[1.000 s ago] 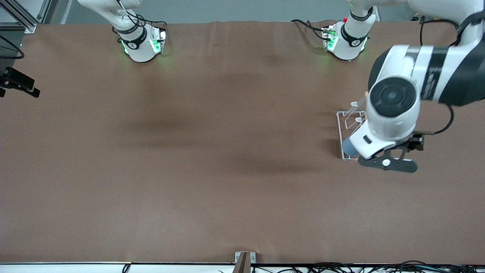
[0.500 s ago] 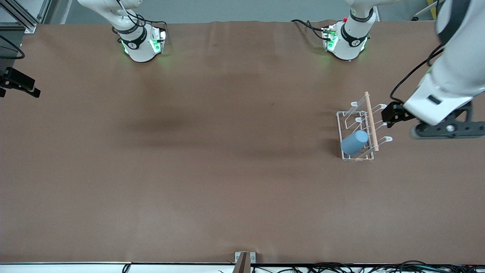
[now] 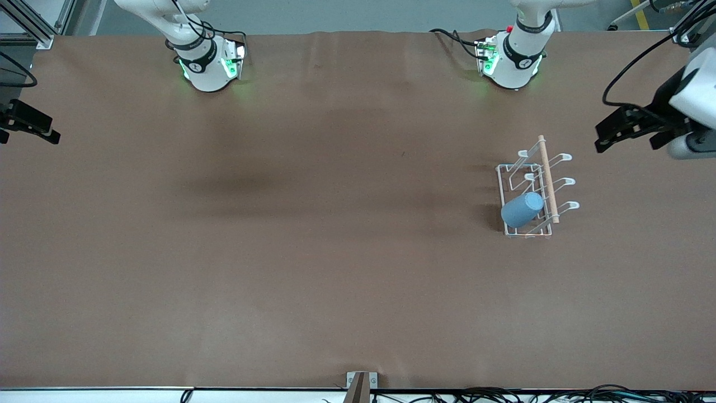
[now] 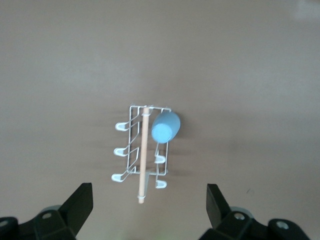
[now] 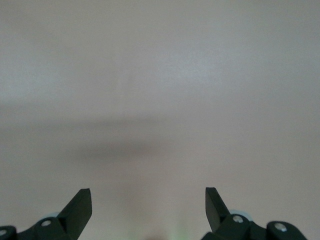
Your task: Hang cup on cup holder
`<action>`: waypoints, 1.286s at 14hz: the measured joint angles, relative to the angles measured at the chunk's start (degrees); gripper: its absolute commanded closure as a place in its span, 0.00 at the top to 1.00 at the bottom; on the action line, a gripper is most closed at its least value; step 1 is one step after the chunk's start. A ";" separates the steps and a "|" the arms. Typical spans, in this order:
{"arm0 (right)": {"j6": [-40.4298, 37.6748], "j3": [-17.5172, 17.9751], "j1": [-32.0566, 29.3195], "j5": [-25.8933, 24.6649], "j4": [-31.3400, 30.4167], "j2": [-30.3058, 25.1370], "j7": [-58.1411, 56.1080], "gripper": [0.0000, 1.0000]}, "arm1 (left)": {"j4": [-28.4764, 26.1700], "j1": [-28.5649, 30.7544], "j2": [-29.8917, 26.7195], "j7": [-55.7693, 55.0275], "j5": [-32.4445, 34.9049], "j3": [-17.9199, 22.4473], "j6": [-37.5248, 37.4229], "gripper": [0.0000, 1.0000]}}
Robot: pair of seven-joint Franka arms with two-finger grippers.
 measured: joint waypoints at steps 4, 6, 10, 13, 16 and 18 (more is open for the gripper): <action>0.00 0.05 0.01 0.00 -0.01 0.00 0.00 1.00 | -6.63 -1.05 -5.61 4.09 -0.36 3.07 0.01 1.00; 0.00 0.06 0.01 0.00 -0.01 0.00 0.00 1.00 | -10.50 -1.05 -8.28 4.58 -0.36 3.25 0.75 1.00; 0.01 0.06 0.01 0.00 -0.02 0.00 0.00 1.00 | -15.57 -1.05 -11.60 6.54 -0.36 3.27 2.41 1.00; 0.03 0.06 0.01 0.00 -0.02 0.01 0.00 1.00 | -15.62 -1.14 -11.63 6.80 -0.36 3.22 2.90 1.00; 0.21 0.06 0.01 0.00 -0.04 0.15 0.00 1.00 | -15.49 -1.27 -11.63 6.80 -0.36 3.12 3.16 1.00; 0.63 0.07 0.01 0.00 -0.04 0.28 0.00 1.00 | -15.43 -1.31 -11.63 6.80 -0.36 3.13 3.16 1.00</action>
